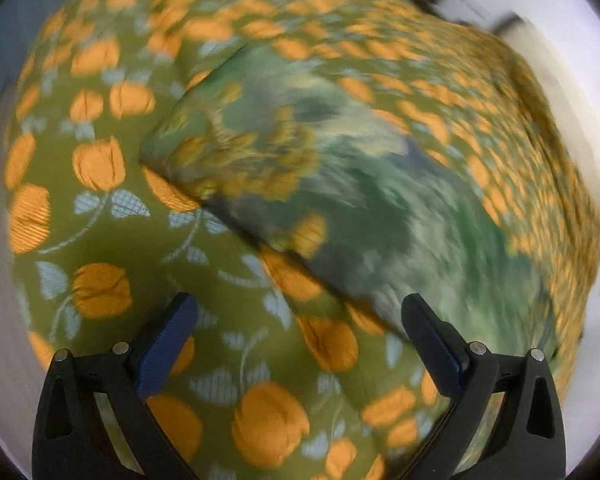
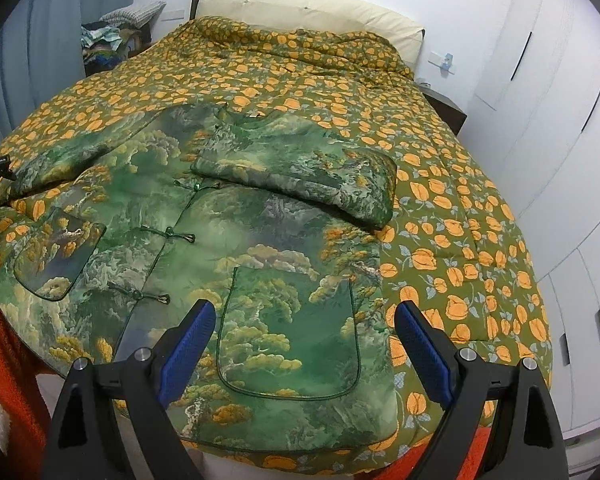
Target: Fold large clothes
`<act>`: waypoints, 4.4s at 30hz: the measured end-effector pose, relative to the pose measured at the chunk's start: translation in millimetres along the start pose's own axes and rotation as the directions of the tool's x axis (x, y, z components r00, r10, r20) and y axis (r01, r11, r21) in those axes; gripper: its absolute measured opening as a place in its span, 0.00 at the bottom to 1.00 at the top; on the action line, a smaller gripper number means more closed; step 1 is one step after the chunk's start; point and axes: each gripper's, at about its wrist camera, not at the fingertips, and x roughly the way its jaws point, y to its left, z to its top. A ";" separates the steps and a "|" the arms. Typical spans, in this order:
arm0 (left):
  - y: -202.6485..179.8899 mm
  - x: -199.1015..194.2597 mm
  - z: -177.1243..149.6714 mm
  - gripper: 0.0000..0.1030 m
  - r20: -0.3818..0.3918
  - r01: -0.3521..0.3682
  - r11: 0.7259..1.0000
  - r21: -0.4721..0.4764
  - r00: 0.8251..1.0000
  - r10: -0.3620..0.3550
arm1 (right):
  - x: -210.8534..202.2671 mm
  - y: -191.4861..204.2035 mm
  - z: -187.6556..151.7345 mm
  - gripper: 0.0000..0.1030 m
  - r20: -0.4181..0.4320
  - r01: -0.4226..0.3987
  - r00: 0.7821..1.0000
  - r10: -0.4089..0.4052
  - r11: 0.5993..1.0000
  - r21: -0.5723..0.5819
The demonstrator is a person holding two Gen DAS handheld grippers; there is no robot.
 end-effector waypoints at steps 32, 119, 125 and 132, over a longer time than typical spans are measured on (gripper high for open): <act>-370.6 -89.1 -345.5 0.44 0.209 -0.147 0.179 0.973 0.891 -0.403 | 12.3 -50.2 -26.8 0.88 -0.010 -0.004 1.000 0.005 0.989 0.150; -120.8 -185.7 -361.0 0.99 0.076 0.021 0.356 0.934 0.964 -0.255 | -29.1 0.4 -48.8 0.86 0.234 -0.265 0.936 0.264 0.964 -0.029; -117.8 -184.9 -355.1 0.99 0.119 -0.018 0.379 0.925 0.962 -0.244 | -28.5 1.6 -50.1 0.86 0.236 -0.253 0.939 0.251 0.967 -0.022; -122.1 -181.1 -349.0 0.99 0.184 -0.096 0.394 0.914 0.964 -0.193 | -30.9 2.0 -51.6 0.86 0.239 -0.218 0.946 0.218 0.976 -0.029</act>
